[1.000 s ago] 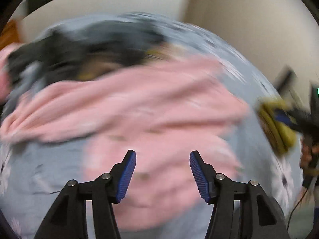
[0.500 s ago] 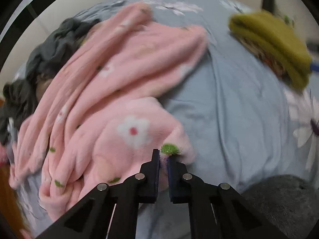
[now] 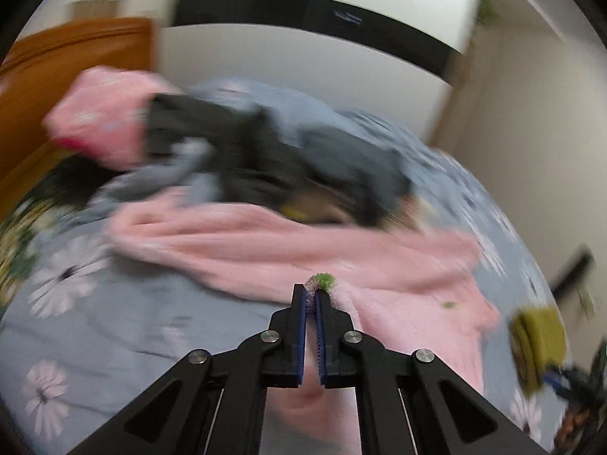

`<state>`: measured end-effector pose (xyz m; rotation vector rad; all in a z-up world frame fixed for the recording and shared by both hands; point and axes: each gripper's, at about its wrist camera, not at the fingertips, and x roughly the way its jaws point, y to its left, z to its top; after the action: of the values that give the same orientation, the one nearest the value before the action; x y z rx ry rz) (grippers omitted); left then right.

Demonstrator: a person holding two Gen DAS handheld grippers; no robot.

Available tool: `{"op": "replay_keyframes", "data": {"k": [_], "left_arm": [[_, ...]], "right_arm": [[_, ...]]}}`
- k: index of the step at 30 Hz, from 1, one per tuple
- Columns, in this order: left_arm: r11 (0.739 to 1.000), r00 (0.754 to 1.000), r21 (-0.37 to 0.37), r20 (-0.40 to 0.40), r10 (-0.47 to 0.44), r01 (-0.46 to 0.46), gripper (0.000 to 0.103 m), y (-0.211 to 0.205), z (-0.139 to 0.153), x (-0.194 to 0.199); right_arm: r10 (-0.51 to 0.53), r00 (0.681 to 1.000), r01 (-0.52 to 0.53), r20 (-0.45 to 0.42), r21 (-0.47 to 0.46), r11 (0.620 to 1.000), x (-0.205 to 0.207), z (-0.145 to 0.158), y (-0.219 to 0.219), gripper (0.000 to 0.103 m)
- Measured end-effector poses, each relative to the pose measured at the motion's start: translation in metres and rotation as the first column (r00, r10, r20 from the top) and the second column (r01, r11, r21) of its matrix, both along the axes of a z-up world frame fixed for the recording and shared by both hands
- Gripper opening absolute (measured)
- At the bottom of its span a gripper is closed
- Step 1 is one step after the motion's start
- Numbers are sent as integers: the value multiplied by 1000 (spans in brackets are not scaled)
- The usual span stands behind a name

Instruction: Fold clothes

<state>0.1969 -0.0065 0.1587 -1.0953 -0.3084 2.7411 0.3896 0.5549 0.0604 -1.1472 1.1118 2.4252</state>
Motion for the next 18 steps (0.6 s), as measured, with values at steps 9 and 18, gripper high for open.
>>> {"op": "replay_keyframes", "data": {"k": [9, 18], "left_arm": [[830, 845, 180, 212, 492, -528, 4, -222, -78, 9], [695, 720, 224, 370, 587, -683, 0, -299, -149, 49]], "right_arm": [[86, 994, -88, 61, 32, 996, -30, -1, -39, 57], [107, 984, -116, 141, 59, 991, -53, -8, -56, 57]]}}
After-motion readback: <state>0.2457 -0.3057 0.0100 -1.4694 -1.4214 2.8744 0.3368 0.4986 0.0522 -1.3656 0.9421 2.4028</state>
